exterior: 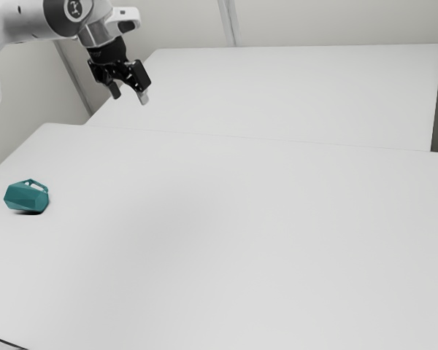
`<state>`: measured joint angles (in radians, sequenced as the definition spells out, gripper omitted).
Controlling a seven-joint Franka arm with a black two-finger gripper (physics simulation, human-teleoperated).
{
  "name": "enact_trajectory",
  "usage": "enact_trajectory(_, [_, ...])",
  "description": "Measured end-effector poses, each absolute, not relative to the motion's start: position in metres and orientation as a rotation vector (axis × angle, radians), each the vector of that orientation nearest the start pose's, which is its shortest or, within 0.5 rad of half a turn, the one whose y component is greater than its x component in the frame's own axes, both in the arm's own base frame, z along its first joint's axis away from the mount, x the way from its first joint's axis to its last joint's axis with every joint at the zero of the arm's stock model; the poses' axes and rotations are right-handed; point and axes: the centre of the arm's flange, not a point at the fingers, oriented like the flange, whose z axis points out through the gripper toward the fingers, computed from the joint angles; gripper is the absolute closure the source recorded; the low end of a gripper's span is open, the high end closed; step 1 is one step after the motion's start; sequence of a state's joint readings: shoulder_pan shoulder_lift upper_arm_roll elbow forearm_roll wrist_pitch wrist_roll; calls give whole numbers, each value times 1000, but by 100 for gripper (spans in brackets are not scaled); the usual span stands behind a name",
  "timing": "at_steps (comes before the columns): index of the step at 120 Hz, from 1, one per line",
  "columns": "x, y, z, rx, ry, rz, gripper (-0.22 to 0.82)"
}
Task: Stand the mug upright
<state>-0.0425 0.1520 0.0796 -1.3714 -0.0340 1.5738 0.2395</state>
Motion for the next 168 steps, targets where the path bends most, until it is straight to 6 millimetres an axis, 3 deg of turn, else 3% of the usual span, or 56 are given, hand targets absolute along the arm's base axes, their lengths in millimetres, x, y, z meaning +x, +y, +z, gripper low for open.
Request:
enact_trajectory(25, [578, 28, 615, -3140, 325, -46, 0])
enact_trajectory(38, [549, 49, 595, -3155, 279, -38, 0])
enact_trajectory(60, [535, 103, 549, -3137, 155, -27, 0])
enact_trajectory(80, [515, 140, 517, -3102, 78, -58, 0])
enact_trajectory(111, [481, 223, 479, -3036, -125, -141, 0])
enact_trajectory(129, [464, 263, 469, -3001, -225, -202, 0])
enact_trajectory(147, [437, 314, 457, -2988, -395, -300, 0])
enact_trajectory(168, [418, 382, 417, -3073, -685, -459, 0])
